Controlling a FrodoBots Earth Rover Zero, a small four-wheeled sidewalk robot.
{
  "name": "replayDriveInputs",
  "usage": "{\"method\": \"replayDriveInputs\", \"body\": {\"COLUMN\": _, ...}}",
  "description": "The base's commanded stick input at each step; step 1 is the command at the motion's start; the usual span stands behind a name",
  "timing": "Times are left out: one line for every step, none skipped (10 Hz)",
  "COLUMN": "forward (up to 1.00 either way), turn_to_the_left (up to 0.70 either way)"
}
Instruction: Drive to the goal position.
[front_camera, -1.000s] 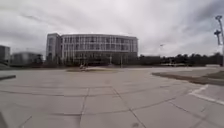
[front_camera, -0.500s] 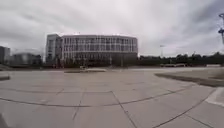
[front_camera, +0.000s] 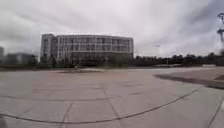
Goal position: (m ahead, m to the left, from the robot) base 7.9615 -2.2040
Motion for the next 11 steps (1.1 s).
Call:
{"method": "replayDriveInputs", "body": {"forward": 1.00, "turn_to_the_left": 0.00}}
{"method": "replayDriveInputs", "body": {"forward": 1.00, "turn_to_the_left": 0.00}}
{"method": "replayDriveInputs", "body": {"forward": 1.00, "turn_to_the_left": 0.00}}
{"method": "replayDriveInputs", "body": {"forward": 1.00, "turn_to_the_left": 0.00}}
{"method": "replayDriveInputs", "body": {"forward": 1.00, "turn_to_the_left": 0.00}}
{"method": "replayDriveInputs", "body": {"forward": 1.00, "turn_to_the_left": 0.00}}
{"method": "replayDriveInputs", "body": {"forward": 1.00, "turn_to_the_left": 0.00}}
{"method": "replayDriveInputs", "body": {"forward": 1.00, "turn_to_the_left": 0.00}}
{"method": "replayDriveInputs", "body": {"forward": 1.00, "turn_to_the_left": 0.00}}
{"method": "replayDriveInputs", "body": {"forward": 1.00, "turn_to_the_left": 0.00}}
{"method": "replayDriveInputs", "body": {"forward": 1.00, "turn_to_the_left": 0.00}}
